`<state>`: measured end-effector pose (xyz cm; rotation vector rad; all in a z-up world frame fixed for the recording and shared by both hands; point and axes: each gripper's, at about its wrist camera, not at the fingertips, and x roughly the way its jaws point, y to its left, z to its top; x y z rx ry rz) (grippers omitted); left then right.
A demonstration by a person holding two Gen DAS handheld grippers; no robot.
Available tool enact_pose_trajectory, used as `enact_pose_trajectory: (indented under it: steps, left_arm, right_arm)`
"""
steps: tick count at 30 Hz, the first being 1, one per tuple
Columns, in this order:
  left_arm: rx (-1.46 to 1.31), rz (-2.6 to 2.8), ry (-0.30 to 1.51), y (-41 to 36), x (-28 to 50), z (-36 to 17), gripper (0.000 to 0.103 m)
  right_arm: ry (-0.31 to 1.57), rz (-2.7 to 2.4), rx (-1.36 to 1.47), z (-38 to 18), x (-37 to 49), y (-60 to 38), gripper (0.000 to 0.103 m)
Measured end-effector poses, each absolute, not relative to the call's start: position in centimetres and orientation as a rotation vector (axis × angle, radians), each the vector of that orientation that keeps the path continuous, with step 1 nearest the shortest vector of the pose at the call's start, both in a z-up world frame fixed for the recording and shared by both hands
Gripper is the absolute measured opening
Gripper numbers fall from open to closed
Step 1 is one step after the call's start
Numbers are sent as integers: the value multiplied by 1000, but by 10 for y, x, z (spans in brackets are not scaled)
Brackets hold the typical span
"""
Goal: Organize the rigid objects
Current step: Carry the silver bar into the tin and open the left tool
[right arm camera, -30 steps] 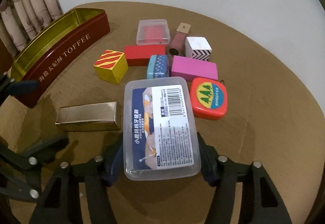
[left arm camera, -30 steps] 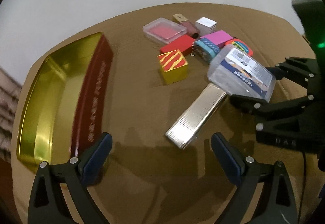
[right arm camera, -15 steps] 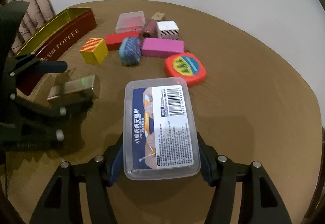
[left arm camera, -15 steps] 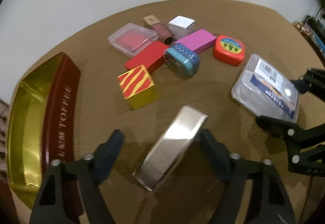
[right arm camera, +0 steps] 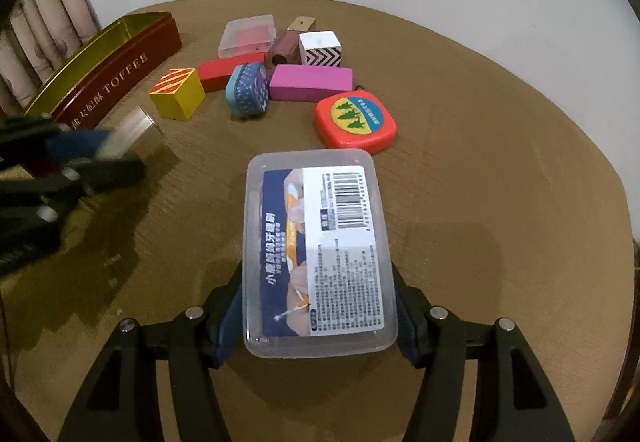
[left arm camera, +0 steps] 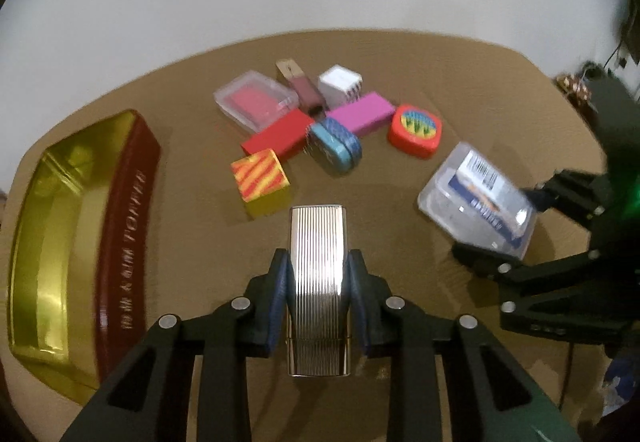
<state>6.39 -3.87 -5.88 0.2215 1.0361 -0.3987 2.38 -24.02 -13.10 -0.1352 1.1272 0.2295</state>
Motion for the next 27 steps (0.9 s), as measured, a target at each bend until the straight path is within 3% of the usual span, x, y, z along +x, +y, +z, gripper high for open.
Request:
enact_pose_trajectory:
  steps: [12, 27]
  left_arm:
    - [205, -199, 973, 50, 91, -6, 26]
    - [122, 56, 1079, 156, 126, -41, 26]
  right_arm:
    - [1145, 213, -130, -132, 32, -234, 63]
    - [1174, 171, -169, -131, 48, -208, 63]
